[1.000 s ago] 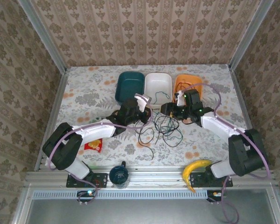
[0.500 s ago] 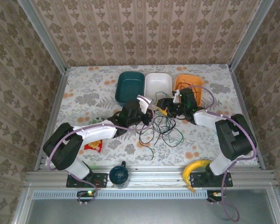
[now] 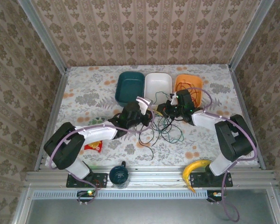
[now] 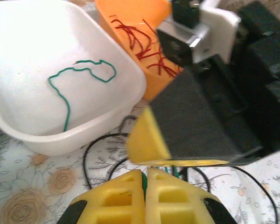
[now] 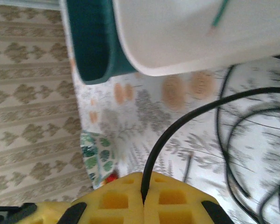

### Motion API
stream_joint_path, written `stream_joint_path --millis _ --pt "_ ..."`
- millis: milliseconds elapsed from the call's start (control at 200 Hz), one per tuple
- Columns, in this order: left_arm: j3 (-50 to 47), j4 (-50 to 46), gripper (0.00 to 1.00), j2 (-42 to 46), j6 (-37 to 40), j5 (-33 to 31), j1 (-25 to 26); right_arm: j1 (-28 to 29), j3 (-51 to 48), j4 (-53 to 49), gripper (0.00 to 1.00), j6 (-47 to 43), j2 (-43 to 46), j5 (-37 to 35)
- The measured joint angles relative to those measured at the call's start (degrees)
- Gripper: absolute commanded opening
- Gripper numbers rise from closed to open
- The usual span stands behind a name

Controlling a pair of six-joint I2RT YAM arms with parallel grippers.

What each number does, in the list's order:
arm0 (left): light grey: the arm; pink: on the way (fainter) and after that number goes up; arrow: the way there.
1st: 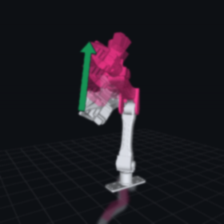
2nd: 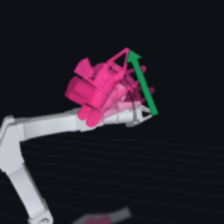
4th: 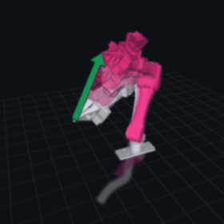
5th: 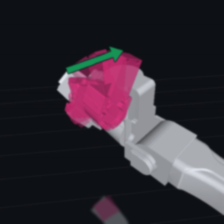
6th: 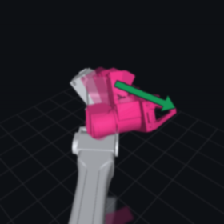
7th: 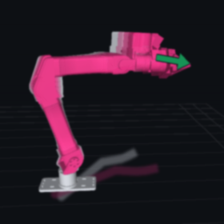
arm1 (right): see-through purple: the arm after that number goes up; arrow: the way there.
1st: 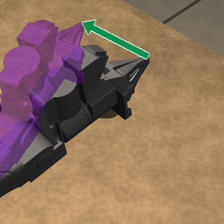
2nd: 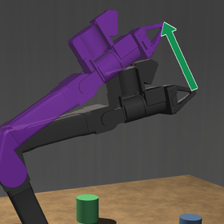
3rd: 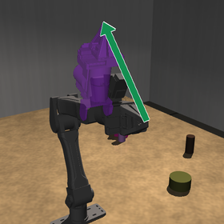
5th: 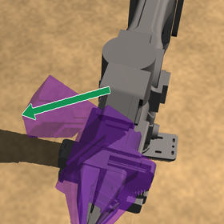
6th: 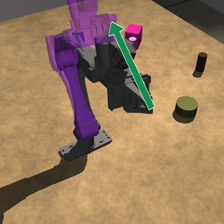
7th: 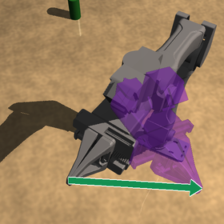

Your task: Untangle the cables

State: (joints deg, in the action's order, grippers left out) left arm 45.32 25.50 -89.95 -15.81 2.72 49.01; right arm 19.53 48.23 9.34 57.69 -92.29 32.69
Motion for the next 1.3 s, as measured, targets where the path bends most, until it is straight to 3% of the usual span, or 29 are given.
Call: stream_joint_path --millis 195,425,715,985,1300 --pt "-1.44 0.22 0.00 0.74 -1.05 -8.44 -1.11 -2.54 0.96 -13.09 0.00 -5.11 2.49 -5.79" --pt "-1.88 -3.43 0.00 5.18 -1.18 -19.82 -2.25 -7.32 -2.12 -21.68 0.00 -8.33 7.06 -9.79" --pt "-3.30 -4.59 0.00 18.16 -4.90 -18.62 -6.73 -14.64 -7.04 -23.74 0.00 -9.66 9.73 -10.23" --pt "-4.33 -4.79 0.00 25.79 -6.69 -17.86 -8.76 -16.02 -7.54 -23.76 0.00 -10.40 8.76 -10.01" --pt "-4.00 -10.10 0.00 35.30 -1.49 -24.65 -13.42 -18.10 -9.86 -23.04 0.00 -10.62 8.70 -10.01"
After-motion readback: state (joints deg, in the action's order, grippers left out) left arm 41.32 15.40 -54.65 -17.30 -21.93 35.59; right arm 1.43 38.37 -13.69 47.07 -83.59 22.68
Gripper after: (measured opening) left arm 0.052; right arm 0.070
